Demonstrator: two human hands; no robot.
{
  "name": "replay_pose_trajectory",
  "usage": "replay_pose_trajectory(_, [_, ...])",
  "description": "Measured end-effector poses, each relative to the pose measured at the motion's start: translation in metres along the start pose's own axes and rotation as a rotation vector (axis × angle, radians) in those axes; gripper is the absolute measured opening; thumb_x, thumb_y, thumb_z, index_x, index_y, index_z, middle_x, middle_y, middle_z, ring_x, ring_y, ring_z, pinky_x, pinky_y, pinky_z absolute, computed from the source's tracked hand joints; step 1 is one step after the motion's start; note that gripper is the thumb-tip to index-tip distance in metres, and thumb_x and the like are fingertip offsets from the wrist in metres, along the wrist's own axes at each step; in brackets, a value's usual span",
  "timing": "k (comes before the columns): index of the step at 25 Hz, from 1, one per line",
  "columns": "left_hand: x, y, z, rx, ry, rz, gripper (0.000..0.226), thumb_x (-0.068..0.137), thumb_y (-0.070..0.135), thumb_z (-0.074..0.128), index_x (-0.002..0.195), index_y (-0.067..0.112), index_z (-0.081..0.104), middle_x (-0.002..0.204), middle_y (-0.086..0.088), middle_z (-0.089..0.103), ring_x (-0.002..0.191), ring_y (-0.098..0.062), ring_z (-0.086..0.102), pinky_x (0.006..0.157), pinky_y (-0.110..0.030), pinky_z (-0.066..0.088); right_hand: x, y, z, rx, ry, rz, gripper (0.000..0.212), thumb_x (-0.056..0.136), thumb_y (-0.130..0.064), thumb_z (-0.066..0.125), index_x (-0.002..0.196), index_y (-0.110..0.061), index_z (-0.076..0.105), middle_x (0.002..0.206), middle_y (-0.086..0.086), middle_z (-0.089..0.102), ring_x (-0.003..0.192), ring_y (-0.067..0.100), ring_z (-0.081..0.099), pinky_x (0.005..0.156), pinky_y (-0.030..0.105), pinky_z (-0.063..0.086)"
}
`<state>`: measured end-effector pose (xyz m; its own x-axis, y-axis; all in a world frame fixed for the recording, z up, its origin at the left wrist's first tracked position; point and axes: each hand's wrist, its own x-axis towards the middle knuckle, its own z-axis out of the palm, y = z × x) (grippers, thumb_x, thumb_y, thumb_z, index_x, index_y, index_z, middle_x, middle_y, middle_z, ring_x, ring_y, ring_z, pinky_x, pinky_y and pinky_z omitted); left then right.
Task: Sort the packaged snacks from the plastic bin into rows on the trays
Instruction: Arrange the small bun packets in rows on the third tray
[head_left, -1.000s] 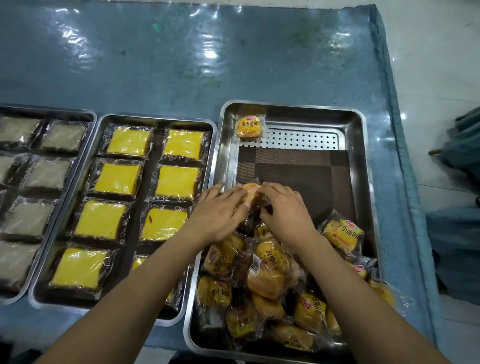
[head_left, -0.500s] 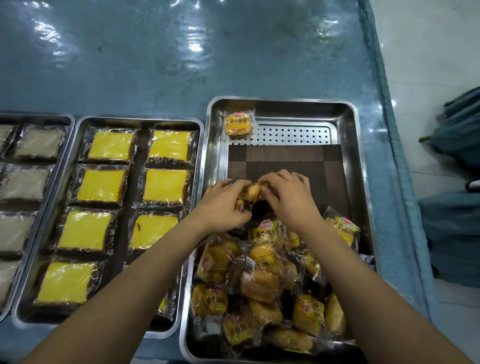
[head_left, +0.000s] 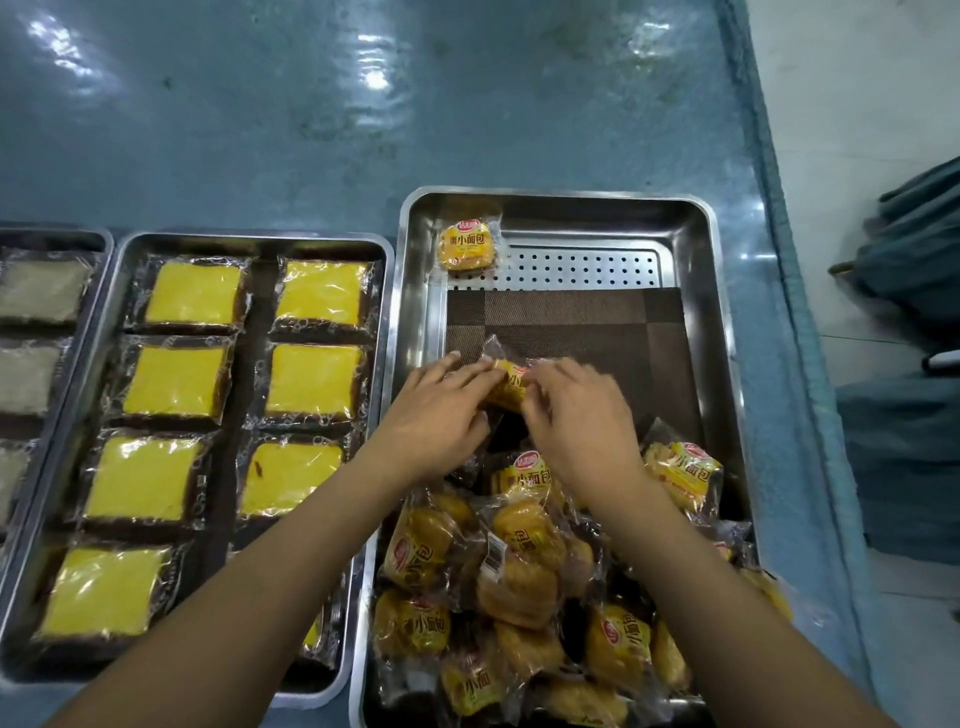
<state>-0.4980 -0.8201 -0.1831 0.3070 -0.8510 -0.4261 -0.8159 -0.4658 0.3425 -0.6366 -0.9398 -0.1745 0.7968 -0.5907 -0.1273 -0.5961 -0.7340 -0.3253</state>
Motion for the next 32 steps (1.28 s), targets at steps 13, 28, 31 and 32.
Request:
replay_pose_trajectory(13, [0.032,0.033,0.001,0.107,0.043,0.057,0.063,0.104,0.050,0.027,0.160,0.031,0.005,0.168,0.007,0.002,0.154,-0.024,-0.002,0.122,-0.044,-0.003,0.000,0.044,0.021,-0.101,-0.112,0.068,0.056,0.105,-0.041,0.030,0.159,-0.028,0.020,0.164,-0.001,0.028,0.151,0.018,0.024,0.125,0.045,0.013])
replay_pose_trajectory(28, [0.134,0.029,-0.029,0.256,0.155,-0.015,0.065,0.103,0.052,0.026,0.159,0.019,0.017,0.168,-0.002,0.005,0.154,-0.031,-0.004,0.123,-0.048,-0.007,0.114,0.077,0.013,-0.067,-0.032,0.068,0.059,0.103,-0.037,0.039,0.159,-0.030,0.020,0.165,0.003,0.023,0.152,0.023,0.020,0.124,0.049,0.012])
replay_pose_trajectory(31, [0.132,0.030,-0.032,0.236,0.157,-0.017,0.063,0.104,0.050,0.028,0.158,0.020,0.019,0.168,-0.001,0.008,0.154,-0.031,-0.002,0.122,-0.048,-0.006,0.113,0.077,0.012,-0.063,-0.025,0.055,0.059,0.103,-0.036,0.040,0.159,-0.029,0.022,0.164,0.003,0.025,0.152,0.023,0.021,0.124,0.048,0.013])
replay_pose_trajectory(32, [0.130,0.030,-0.033,0.220,0.162,-0.014,0.062,0.104,0.049,0.029,0.158,0.021,0.019,0.168,0.000,0.009,0.154,-0.031,0.000,0.122,-0.047,-0.005,0.112,0.077,0.011,-0.059,-0.011,0.044,0.059,0.102,-0.035,0.041,0.158,-0.028,0.023,0.164,0.003,0.027,0.151,0.024,0.023,0.124,0.048,0.014])
